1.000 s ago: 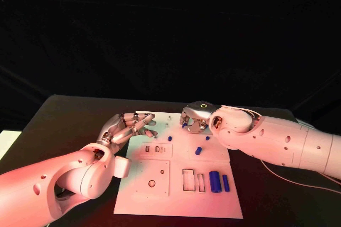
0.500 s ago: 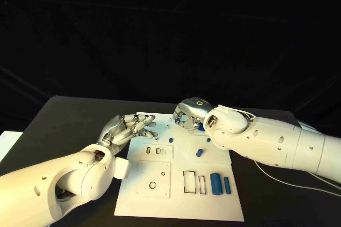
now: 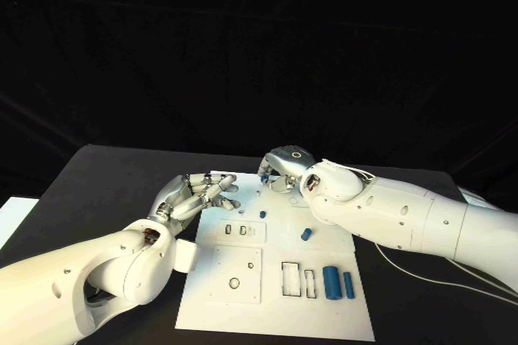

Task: Assemble the parts on the task board

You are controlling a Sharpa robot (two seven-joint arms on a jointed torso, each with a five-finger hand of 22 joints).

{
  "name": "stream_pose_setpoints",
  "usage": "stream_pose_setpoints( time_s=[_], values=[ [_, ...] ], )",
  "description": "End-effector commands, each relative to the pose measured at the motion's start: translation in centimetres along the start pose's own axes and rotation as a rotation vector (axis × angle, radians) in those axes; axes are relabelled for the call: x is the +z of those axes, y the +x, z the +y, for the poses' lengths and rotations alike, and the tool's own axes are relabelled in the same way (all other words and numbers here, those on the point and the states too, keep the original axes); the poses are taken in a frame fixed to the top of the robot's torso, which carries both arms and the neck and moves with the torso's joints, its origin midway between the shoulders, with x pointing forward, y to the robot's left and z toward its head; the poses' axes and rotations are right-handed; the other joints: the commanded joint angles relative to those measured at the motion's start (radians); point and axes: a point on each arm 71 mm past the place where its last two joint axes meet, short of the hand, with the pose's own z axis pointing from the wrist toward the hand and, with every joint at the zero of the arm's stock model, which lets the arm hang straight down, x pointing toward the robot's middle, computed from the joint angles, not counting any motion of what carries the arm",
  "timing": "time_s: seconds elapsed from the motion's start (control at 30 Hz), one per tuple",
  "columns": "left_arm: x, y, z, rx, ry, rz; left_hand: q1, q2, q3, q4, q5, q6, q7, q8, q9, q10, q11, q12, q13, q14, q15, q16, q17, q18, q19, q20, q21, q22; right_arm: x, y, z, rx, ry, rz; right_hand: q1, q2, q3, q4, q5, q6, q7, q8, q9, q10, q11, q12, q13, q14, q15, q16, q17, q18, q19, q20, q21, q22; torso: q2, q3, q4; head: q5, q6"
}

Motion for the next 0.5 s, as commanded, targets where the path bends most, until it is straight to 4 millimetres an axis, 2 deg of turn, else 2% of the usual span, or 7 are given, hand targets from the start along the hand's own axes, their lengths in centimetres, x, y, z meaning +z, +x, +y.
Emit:
stream_pose_setpoints(
  time_s=[0.03, 0.13, 0.3, 0.5],
  values=[
    [0.05, 0.24, -0.21, -0.009, 0.011, 0.017, 0.001, 0.006, -0.003, -0.004, -0.005, -0.002, 0.004, -0.004, -0.001, -0.006, 0.001, -0.003, -0.002, -0.006, -0.002, 0.007, 0.001, 0.018, -0.006, -0.001, 0.006, 0.002, 0.18, -0.07, -0.11, -0.019, 0.002, -0.018, 0.014, 0.006, 0.006, 0.0, 0.002, 0.006, -0.002, 0.006, 0.001, 0.027, -0.018, 0.003, 0.004, 0.035, 0.001, 0.004, 0.0, -0.012, 0.003, 0.003, 0.005, 0.001, 0.003, -0.0027, 0.0049, -0.003, -0.001],
    [0.05, 0.25, -0.26, -0.009, 0.012, 0.017, 0.001, 0.006, -0.003, -0.004, -0.005, -0.002, 0.004, -0.004, -0.001, -0.006, 0.001, -0.003, -0.002, -0.006, -0.002, 0.007, 0.001, 0.018, -0.006, -0.001, 0.006, 0.002, 0.33, 0.08, -0.22, -0.021, 0.005, -0.009, 0.014, 0.006, 0.006, 0.0, 0.002, 0.007, -0.002, 0.006, 0.001, 0.027, -0.018, 0.002, 0.004, 0.035, 0.001, 0.005, 0.002, -0.013, 0.003, 0.003, 0.007, 0.003, 0.004, -0.003, 0.005, -0.007, -0.004],
    [0.07, 0.26, -0.34, -0.009, 0.013, 0.018, 0.001, 0.006, -0.003, -0.004, -0.005, -0.002, 0.004, -0.004, -0.001, -0.006, 0.001, -0.003, -0.002, -0.006, -0.002, 0.007, 0.001, 0.018, -0.006, -0.001, 0.006, 0.002, 0.57, 0.37, -0.5, -0.026, 0.014, 0.011, 0.013, 0.005, 0.007, 0.0, 0.001, 0.007, -0.001, 0.006, 0.001, 0.027, -0.017, 0.002, 0.004, 0.035, 0.001, 0.005, 0.002, -0.013, 0.003, 0.003, 0.007, 0.004, 0.006, -0.0025, 0.0047, -0.005, -0.007],
    [0.07, 0.24, -0.37, -0.009, 0.012, 0.018, 0.001, 0.006, -0.003, -0.004, -0.005, -0.002, 0.004, -0.004, -0.001, -0.006, 0.001, -0.003, -0.002, -0.006, -0.002, 0.007, 0.001, 0.018, -0.006, -0.001, 0.006, 0.002, 0.67, 0.62, -0.64, -0.036, 0.015, 0.032, 0.012, 0.003, 0.006, 0.001, 0.0, 0.007, -0.001, 0.006, 0.002, 0.027, -0.017, 0.002, 0.004, 0.034, 0.002, 0.006, 0.003, -0.013, 0.002, 0.003, 0.009, 0.006, 0.005, -0.0038, 0.0055, -0.004, -0.009]
  ],
)
